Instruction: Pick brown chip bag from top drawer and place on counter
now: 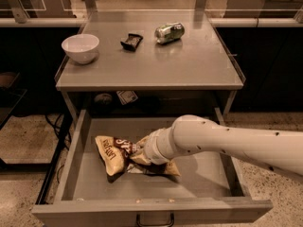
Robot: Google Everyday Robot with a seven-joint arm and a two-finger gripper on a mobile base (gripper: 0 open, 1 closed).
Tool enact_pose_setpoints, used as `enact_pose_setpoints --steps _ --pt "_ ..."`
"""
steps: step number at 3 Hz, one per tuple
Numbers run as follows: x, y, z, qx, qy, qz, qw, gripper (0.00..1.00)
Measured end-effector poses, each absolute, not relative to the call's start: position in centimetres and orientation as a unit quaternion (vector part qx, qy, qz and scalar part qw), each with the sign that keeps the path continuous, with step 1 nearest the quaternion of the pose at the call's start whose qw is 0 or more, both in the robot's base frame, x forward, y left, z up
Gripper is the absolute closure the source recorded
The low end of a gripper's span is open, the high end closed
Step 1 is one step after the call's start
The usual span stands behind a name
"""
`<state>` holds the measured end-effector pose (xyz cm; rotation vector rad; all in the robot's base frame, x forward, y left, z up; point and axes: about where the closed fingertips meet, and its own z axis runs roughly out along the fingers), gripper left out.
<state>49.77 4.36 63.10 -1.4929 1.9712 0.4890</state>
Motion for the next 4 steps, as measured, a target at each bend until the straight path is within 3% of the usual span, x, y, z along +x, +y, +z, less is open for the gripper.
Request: enact_pose_setpoints --steps 2,4 --pt "50.1 4.0 65.1 -0.567 0.743 0.205 0.293 1.00" --pt "49.8 0.8 73.6 -0.575 0.721 0.204 0.328 1.00"
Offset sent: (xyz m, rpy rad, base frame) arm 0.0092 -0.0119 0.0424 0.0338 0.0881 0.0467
